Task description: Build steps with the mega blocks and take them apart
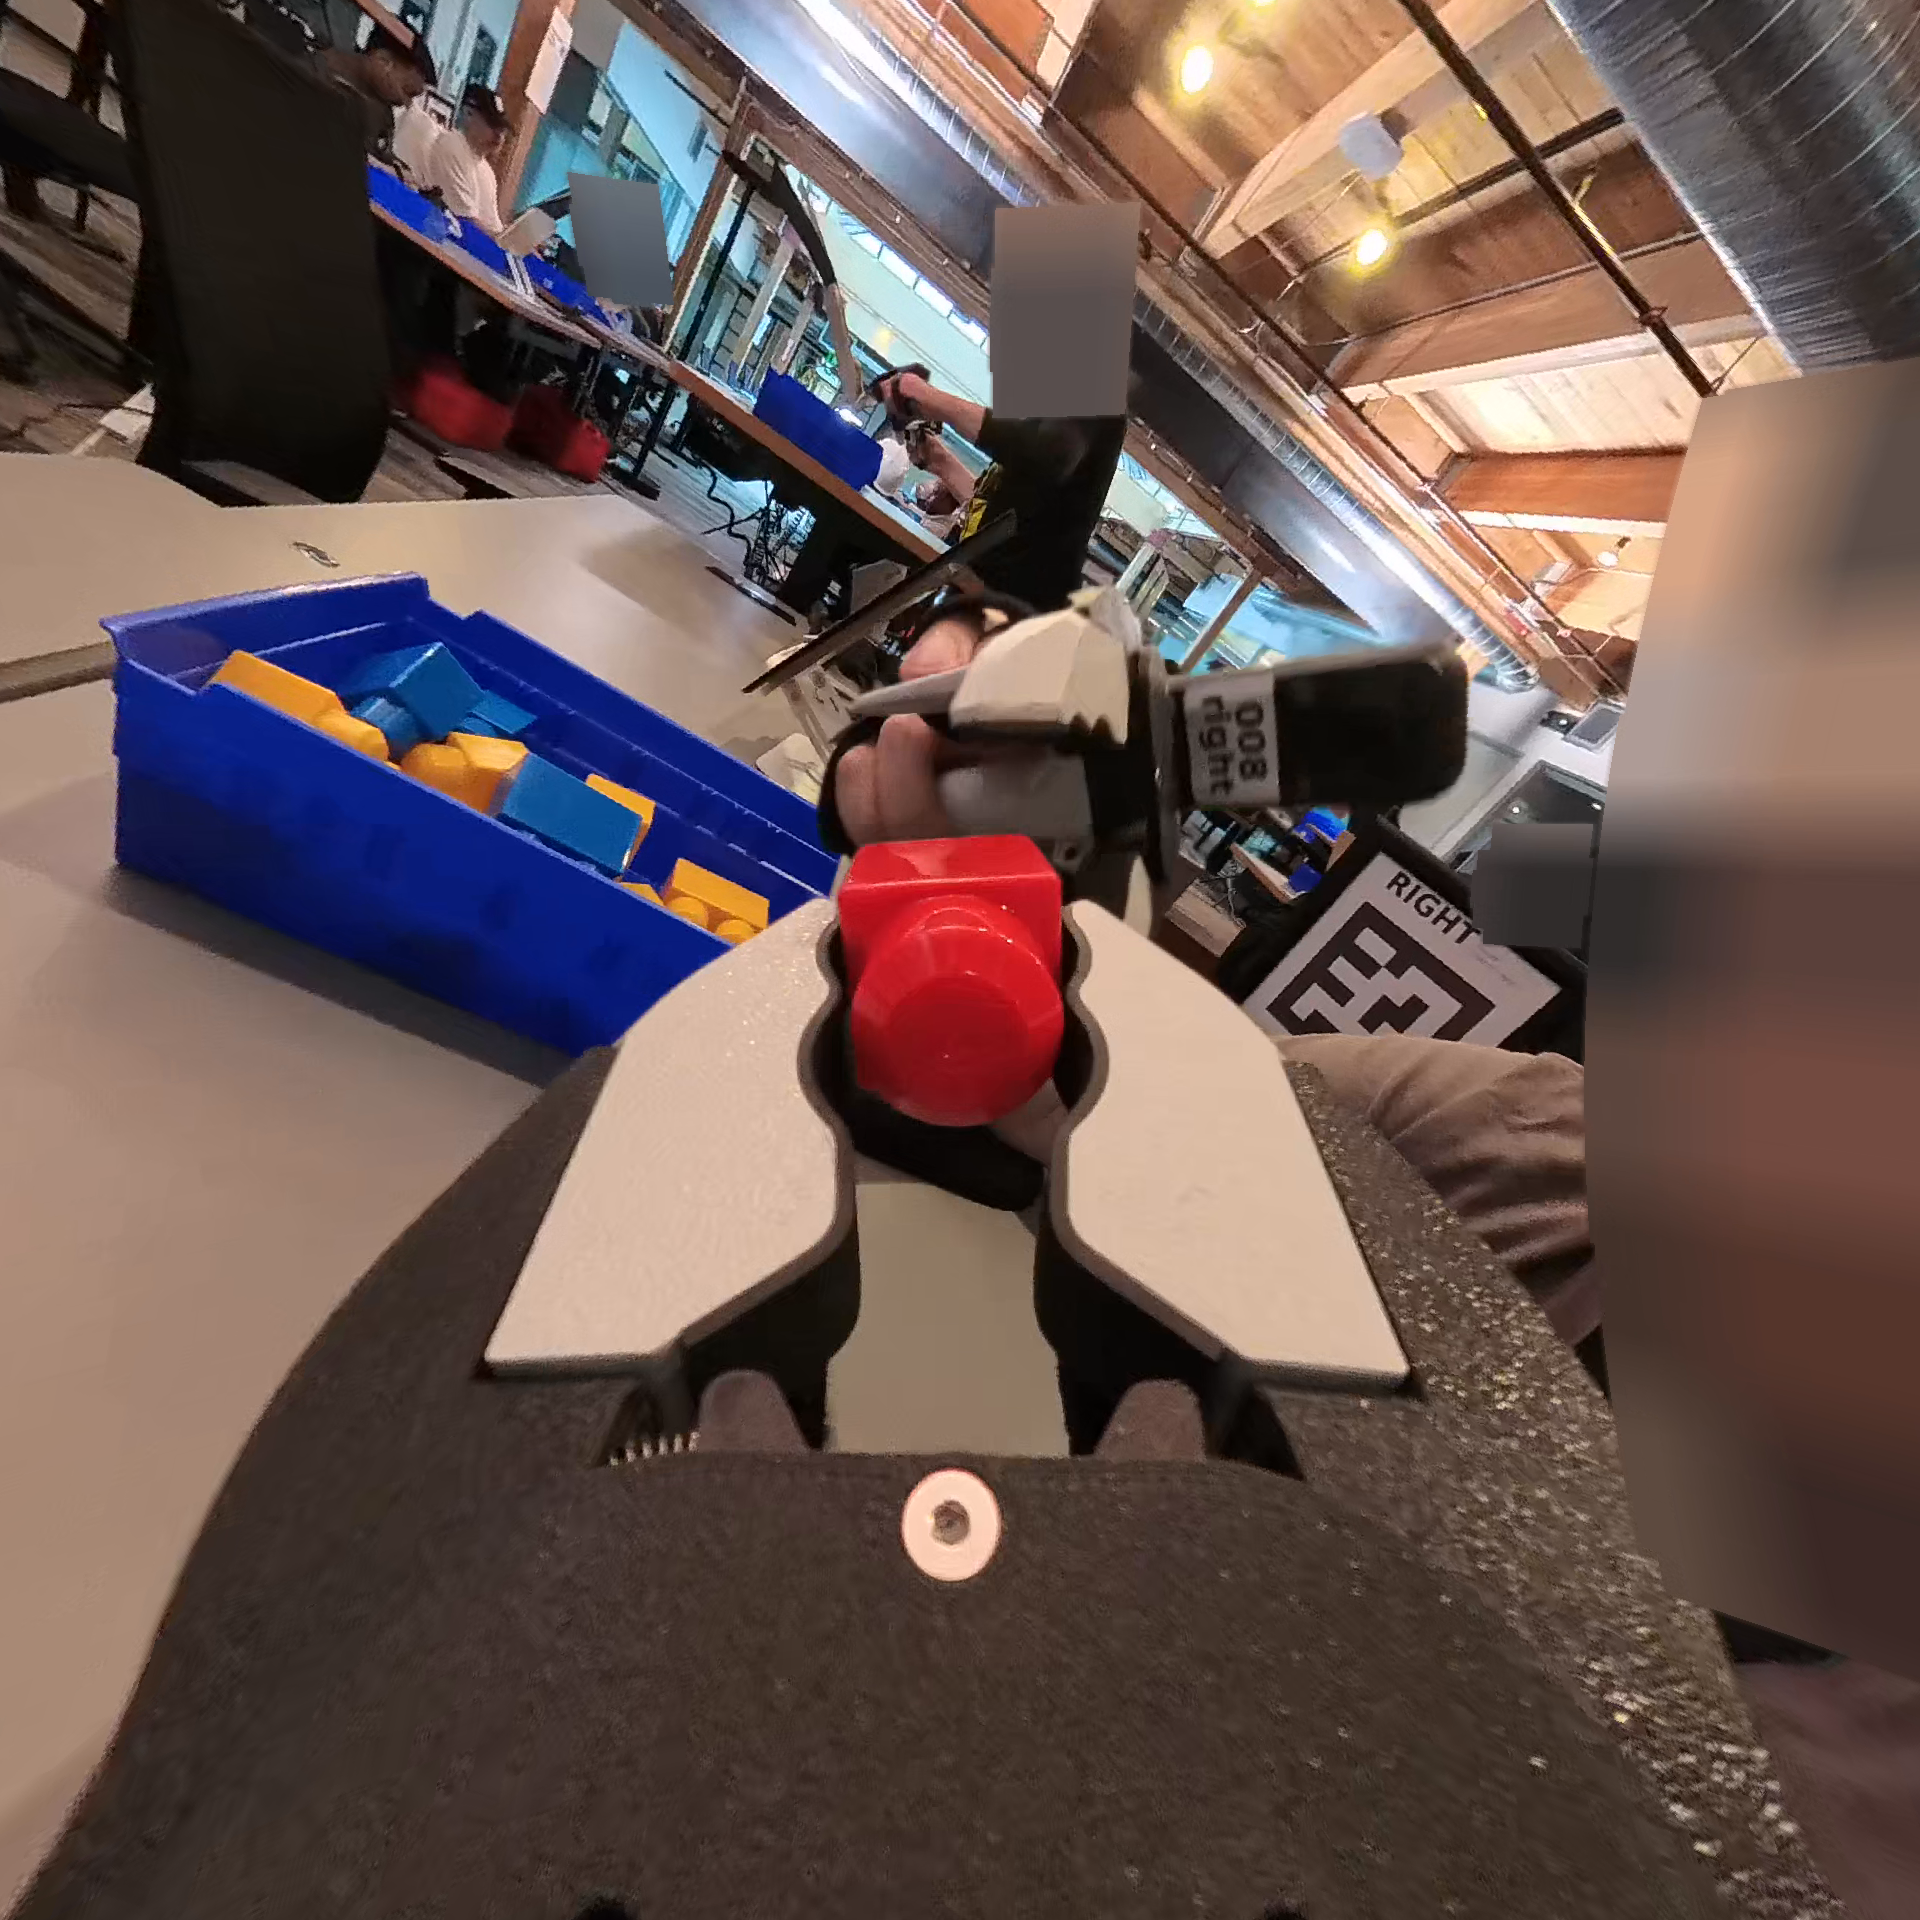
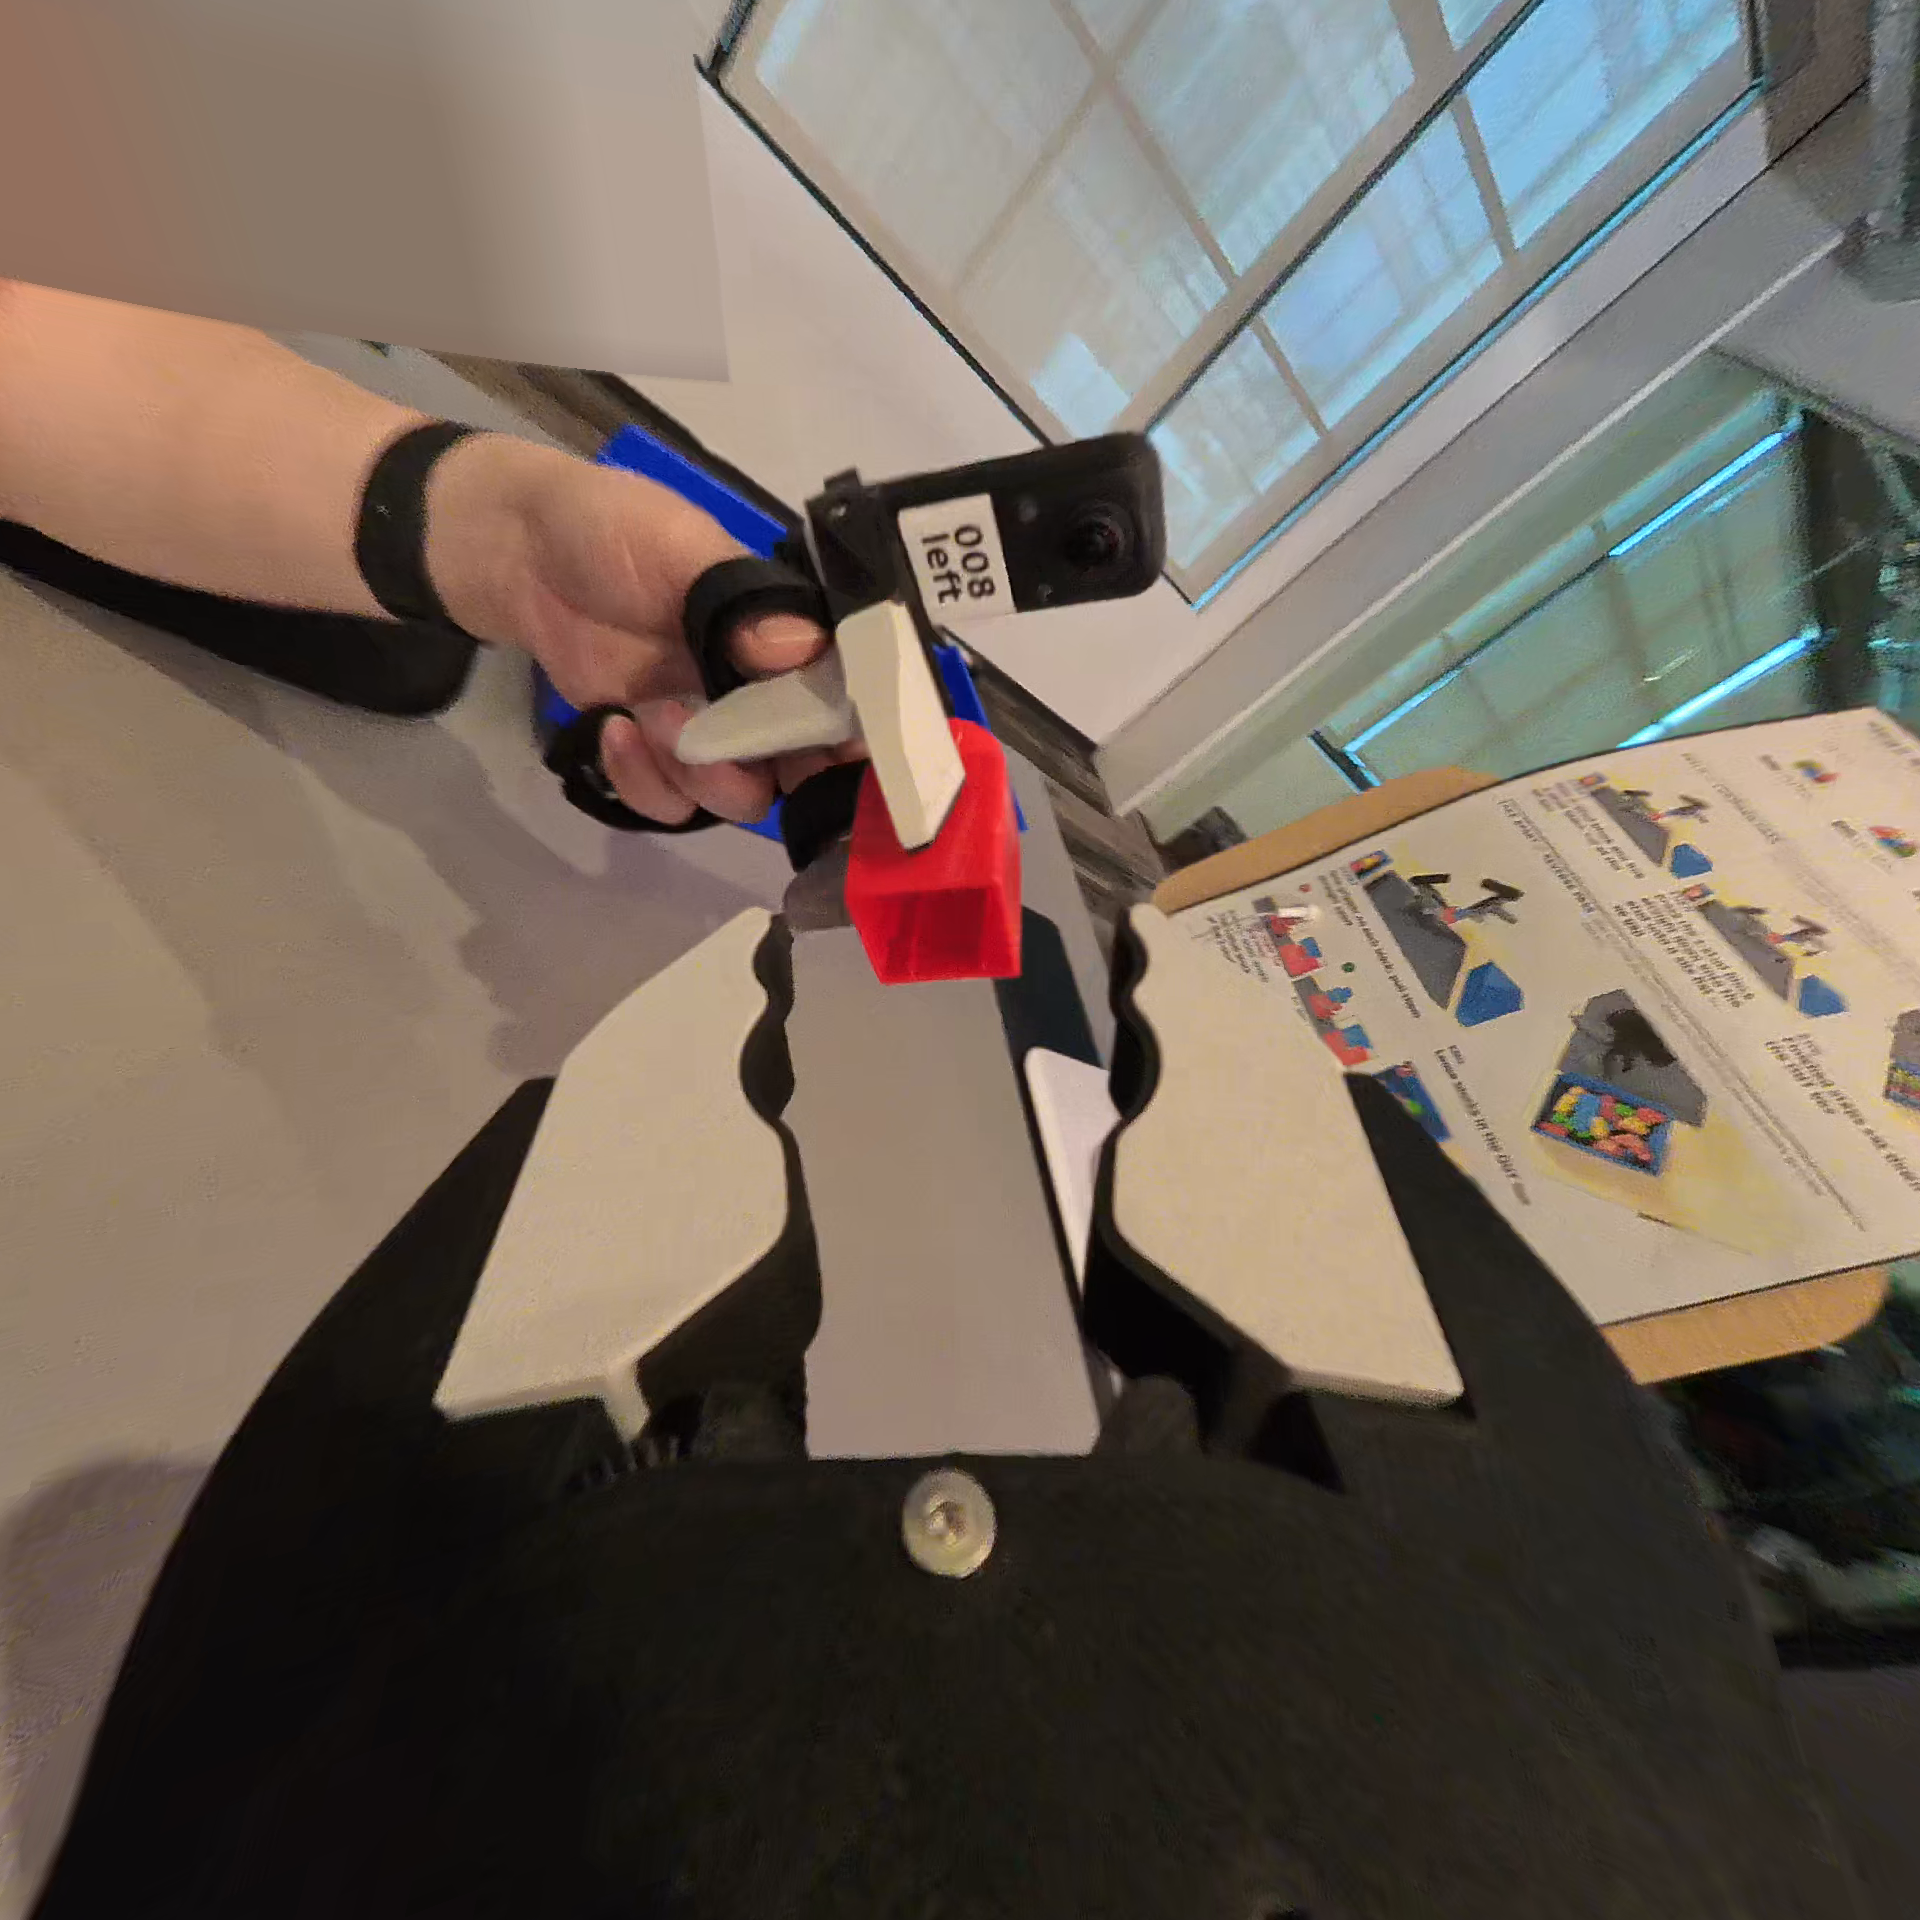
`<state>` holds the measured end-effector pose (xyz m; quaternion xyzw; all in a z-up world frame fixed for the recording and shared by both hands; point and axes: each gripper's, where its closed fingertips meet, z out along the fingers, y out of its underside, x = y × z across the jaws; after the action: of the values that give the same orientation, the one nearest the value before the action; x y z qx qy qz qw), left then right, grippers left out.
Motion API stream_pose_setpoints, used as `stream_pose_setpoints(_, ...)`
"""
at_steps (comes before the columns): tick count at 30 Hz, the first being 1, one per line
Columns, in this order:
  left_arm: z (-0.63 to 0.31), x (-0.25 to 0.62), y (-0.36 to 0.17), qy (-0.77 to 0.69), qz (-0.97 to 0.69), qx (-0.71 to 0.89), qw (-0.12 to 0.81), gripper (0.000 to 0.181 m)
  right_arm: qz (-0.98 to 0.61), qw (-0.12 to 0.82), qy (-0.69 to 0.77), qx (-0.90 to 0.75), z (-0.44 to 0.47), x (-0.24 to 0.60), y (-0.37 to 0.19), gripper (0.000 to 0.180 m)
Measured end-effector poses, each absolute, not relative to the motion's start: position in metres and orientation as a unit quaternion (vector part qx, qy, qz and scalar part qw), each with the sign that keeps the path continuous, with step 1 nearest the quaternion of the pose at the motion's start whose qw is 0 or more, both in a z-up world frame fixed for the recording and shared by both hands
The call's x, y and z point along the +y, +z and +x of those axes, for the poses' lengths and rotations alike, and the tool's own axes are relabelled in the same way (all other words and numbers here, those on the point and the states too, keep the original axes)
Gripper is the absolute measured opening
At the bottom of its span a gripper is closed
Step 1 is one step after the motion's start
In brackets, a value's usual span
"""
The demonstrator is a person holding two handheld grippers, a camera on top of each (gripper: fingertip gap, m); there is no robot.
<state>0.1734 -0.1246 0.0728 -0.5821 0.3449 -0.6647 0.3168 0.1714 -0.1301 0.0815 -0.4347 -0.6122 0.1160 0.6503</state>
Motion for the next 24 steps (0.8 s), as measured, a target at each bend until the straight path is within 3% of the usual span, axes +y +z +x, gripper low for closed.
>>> stream_pose_setpoints(3, 0.182, -0.133, 0.070, -0.670, -0.582, 0.347, 0.303, 0.037, -0.430, 0.664, 0.053, -0.609, 0.157, -0.122, 0.069, 0.061)
stream_pose_setpoints(4, 0.184, -0.137, 0.071, -0.676, -0.573, 0.354, 0.299, 0.038, -0.430, 0.660, 0.035, -0.615, 0.155, -0.120, 0.064, 0.053)
stream_pose_setpoints(5, 0.184, -0.140, 0.074, -0.681, -0.565, 0.360, 0.296, 0.045, -0.426, 0.657, 0.014, -0.622, 0.157, -0.118, 0.063, 0.037)
stream_pose_setpoints(7, 0.175, -0.136, 0.080, -0.674, -0.563, 0.377, 0.295, 0.061, -0.433, 0.655, -0.009, -0.619, 0.176, -0.113, 0.075, 0.037)
stream_pose_setpoints(12, 0.113, -0.098, 0.123, -0.634, -0.548, 0.339, 0.428, 0.056, -0.577, 0.614, 0.092, -0.530, 0.293, -0.087, 0.108, 0.037)
stream_pose_setpoints(18, 0.031, -0.060, 0.147, -0.475, -0.599, 0.307, 0.567, 0.057, -0.745, 0.485, 0.078, -0.451, 0.414, -0.037, 0.031, 0.037)
stream_pose_setpoints(24, -0.054, -0.033, 0.144, -0.291, -0.673, 0.259, 0.629, 0.056, -0.820, 0.344, 0.052, -0.454, 0.419, -0.001, -0.063, 0.038)
